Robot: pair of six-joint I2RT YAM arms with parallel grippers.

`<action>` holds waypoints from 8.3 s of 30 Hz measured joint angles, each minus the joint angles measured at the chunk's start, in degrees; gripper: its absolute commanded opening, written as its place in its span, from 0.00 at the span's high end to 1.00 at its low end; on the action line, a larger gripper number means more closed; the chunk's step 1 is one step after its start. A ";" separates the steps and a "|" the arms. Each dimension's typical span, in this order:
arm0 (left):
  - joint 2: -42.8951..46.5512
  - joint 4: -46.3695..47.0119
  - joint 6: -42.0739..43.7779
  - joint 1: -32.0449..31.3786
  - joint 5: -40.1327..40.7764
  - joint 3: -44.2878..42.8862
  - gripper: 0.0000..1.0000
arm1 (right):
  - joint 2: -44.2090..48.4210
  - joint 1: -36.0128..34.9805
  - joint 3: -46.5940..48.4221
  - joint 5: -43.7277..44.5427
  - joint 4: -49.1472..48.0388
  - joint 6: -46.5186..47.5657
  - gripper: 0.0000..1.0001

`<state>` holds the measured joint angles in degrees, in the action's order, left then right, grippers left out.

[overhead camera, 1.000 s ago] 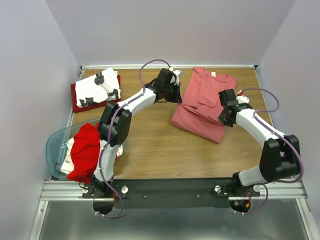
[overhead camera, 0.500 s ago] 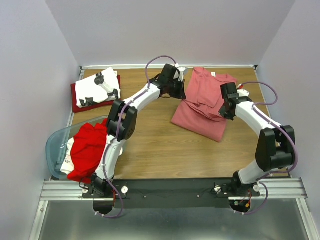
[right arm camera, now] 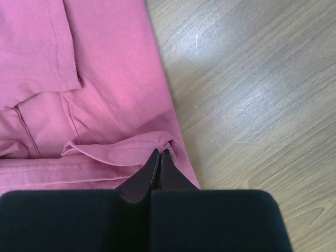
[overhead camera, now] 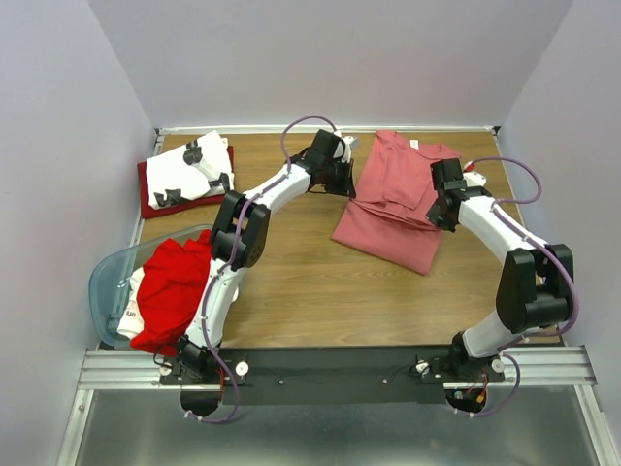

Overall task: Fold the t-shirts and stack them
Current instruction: Fold the tshirt

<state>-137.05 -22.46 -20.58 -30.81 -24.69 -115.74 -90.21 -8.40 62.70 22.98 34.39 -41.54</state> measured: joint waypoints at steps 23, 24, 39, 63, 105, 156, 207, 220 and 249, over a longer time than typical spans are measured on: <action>-0.92 -0.44 -0.85 0.33 -0.02 -3.76 0.24 | -2.38 0.55 0.17 0.76 -0.26 0.07 0.72; -1.09 -0.39 -1.36 0.39 0.07 -4.66 0.13 | -3.04 0.68 0.50 0.76 -0.20 0.13 0.62; 14.49 4.74 1.62 0.61 4.96 17.73 0.12 | 0.35 0.59 7.48 -6.14 -0.70 5.14 0.32; 21.57 8.04 3.19 -0.98 8.66 35.87 0.14 | 24.00 -0.76 -23.76 -16.37 0.68 -4.94 0.37; 21.88 9.09 3.21 -1.60 9.51 37.11 0.21 | 11.69 -0.74 -25.05 -13.55 -9.51 -0.28 0.92; 20.72 1.31 4.83 -7.85 15.32 32.09 1.00 | 16.20 -0.74 -20.92 -20.20 -0.72 0.09 1.00; 53.62 -10.99 -5.84 -8.63 4.76 46.25 1.00 | 42.23 -0.76 -7.58 -35.82 35.23 -4.59 0.99; 44.00 -6.12 -5.14 -5.51 4.68 35.82 1.00 | 34.71 -0.76 -7.61 -23.17 20.87 -8.41 0.99; 11.74 -6.49 -1.05 0.76 2.99 3.80 0.57 | 4.44 1.79 -0.76 -9.49 3.78 -2.01 0.72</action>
<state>-125.32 -28.95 -21.63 -30.04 -21.69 -111.94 -85.78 -6.61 61.93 13.50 38.17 -43.55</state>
